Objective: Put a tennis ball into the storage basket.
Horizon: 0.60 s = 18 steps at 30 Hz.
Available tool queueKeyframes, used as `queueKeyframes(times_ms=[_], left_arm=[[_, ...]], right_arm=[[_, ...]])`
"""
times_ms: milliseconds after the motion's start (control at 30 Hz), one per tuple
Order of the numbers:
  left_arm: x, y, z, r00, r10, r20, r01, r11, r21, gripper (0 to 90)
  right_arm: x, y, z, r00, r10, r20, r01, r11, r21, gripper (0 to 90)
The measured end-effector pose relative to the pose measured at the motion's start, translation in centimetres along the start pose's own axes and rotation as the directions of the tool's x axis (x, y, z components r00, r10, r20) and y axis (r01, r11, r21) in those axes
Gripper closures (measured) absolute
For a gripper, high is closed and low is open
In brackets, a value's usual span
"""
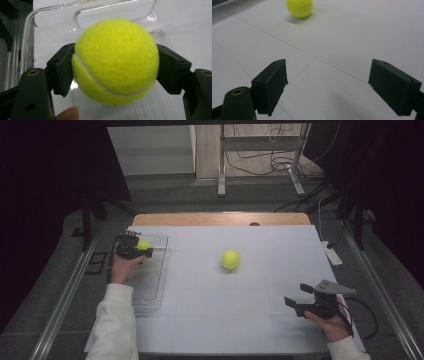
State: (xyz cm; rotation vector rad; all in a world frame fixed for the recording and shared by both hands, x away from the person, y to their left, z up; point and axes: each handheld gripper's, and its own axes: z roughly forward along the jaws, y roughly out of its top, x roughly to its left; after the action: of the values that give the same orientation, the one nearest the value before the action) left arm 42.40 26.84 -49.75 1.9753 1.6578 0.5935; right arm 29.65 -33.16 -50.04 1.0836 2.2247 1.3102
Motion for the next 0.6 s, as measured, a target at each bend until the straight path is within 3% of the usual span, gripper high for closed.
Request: queueKeyframes(times_ms=[600], left_arm=[[-0.16,-0.05,0.24,0.9996,0.016,-0.023,-0.016,0.9998,0.01,25.3]], right_arm=[[-0.02,-0.02,0.04,1.0,-0.001,0.0,0.001,1.0,0.002,15.2]])
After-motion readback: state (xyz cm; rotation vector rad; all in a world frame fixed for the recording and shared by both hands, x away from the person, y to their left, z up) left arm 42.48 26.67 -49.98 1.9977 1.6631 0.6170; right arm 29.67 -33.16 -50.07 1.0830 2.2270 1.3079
